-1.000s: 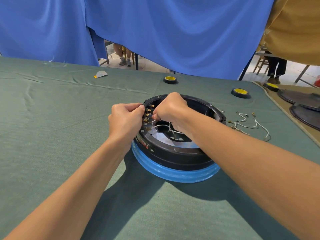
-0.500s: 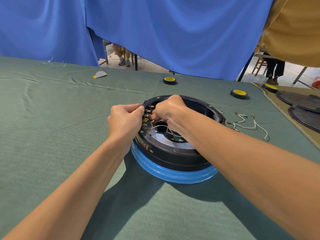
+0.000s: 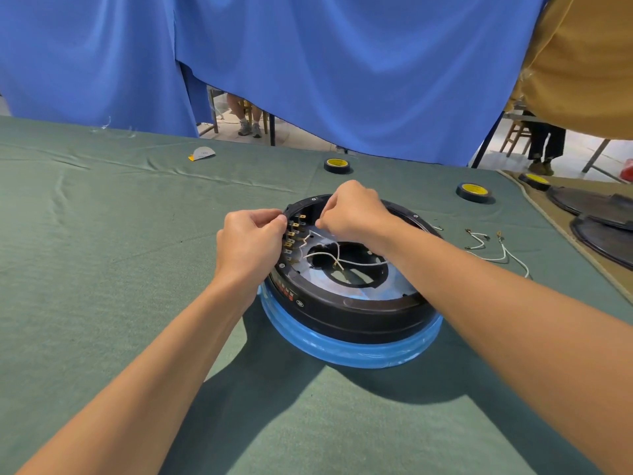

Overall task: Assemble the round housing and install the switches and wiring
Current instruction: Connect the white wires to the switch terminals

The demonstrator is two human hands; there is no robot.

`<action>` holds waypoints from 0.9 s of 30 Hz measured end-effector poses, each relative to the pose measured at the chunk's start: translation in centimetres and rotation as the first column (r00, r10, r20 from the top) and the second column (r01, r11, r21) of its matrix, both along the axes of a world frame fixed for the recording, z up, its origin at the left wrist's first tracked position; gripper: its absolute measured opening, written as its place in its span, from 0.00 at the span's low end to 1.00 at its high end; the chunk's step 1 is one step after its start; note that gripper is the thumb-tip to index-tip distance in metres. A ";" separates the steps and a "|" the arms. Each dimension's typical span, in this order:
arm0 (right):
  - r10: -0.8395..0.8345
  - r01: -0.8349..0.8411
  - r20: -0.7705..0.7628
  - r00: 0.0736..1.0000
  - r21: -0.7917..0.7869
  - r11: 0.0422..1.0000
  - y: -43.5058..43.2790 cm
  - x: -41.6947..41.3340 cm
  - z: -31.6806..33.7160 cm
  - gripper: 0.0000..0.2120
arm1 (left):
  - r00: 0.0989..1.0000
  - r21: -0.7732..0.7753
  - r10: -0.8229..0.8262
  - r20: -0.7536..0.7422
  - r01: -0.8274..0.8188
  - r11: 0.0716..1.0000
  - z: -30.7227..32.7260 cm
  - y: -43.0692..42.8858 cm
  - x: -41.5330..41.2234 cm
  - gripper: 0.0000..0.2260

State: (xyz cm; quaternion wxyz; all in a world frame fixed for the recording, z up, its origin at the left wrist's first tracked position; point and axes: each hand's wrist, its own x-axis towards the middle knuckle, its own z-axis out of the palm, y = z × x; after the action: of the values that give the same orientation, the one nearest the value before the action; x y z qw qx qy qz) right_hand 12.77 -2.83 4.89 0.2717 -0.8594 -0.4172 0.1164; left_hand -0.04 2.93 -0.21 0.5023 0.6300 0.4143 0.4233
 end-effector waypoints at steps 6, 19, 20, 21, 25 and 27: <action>0.050 -0.051 -0.067 0.996 -0.016 0.999 0.7 -0.3 -0.7 0.08 | 0.999 -0.020 -0.048 0.017 0.049 0.999 -0.1 0.4 0.0 0.09; 0.067 -0.067 0.055 0.996 -0.013 0.998 0.2 -0.6 -0.3 0.07 | 0.999 0.016 -0.045 0.010 0.045 0.999 0.0 0.2 -0.2 0.07; 0.065 -0.068 0.117 0.991 0.019 0.998 -0.3 -0.8 -0.1 0.06 | 0.999 0.021 -0.031 0.008 0.031 0.999 0.0 0.1 -0.2 0.06; 0.090 -0.098 0.148 0.985 0.049 0.994 -0.8 -1.0 0.2 0.04 | 1.000 0.024 -0.020 0.007 0.020 1.000 0.0 0.1 -0.2 0.06; 0.347 -0.347 0.089 0.933 -0.025 0.938 -3.2 -2.8 1.2 0.03 | 1.000 0.042 0.003 -0.012 -0.002 0.999 0.0 0.0 -0.1 0.09; 0.370 -0.368 0.106 0.923 -0.036 0.929 -3.6 -3.3 0.9 0.03 | 1.000 0.050 0.011 -0.019 -0.010 0.999 0.1 -0.1 -0.1 0.09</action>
State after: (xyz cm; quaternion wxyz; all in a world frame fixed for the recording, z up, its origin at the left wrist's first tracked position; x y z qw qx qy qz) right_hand 9.48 -6.41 5.75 0.2149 -0.7727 -0.5849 0.1208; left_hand -0.15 2.85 -0.12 0.4802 0.6442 0.4117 0.4301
